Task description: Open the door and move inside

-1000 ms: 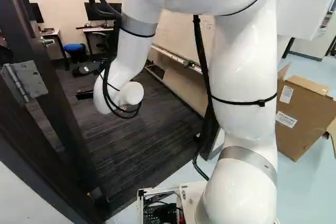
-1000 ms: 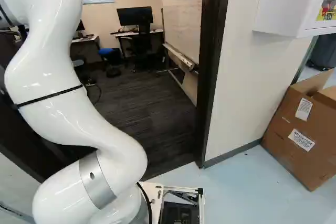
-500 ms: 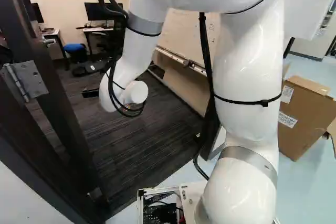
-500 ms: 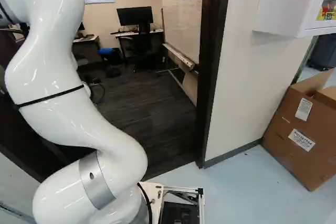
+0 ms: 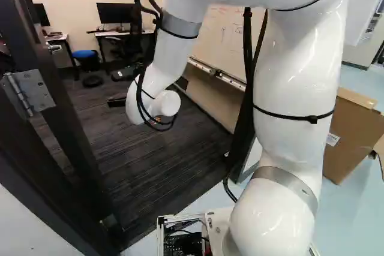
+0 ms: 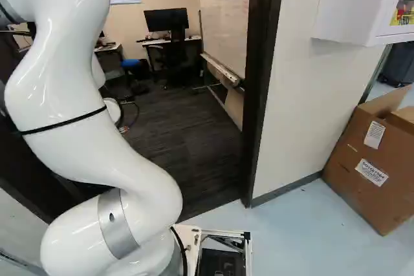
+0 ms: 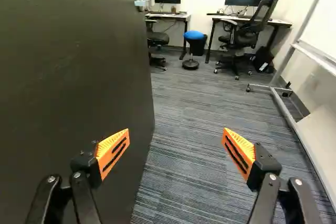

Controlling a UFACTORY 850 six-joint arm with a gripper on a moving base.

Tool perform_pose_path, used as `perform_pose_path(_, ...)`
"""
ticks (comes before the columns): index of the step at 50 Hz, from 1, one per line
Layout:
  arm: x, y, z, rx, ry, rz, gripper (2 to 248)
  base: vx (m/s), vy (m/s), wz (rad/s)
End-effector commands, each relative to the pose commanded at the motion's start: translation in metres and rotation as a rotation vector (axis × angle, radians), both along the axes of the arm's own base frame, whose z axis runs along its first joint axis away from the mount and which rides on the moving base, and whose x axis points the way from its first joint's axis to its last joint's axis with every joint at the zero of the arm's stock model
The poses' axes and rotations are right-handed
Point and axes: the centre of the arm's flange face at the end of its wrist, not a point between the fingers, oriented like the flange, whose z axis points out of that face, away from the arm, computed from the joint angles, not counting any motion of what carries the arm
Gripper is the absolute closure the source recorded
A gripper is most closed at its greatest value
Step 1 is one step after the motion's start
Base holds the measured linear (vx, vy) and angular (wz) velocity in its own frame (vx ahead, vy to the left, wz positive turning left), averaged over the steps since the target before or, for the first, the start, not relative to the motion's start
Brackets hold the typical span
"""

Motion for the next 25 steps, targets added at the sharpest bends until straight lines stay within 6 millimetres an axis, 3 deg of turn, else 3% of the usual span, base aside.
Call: perform_pose_path(25,-0.003,-0.089,0.007,-0.001,0.005,-0.166,3,0.000,0.000,0.000)
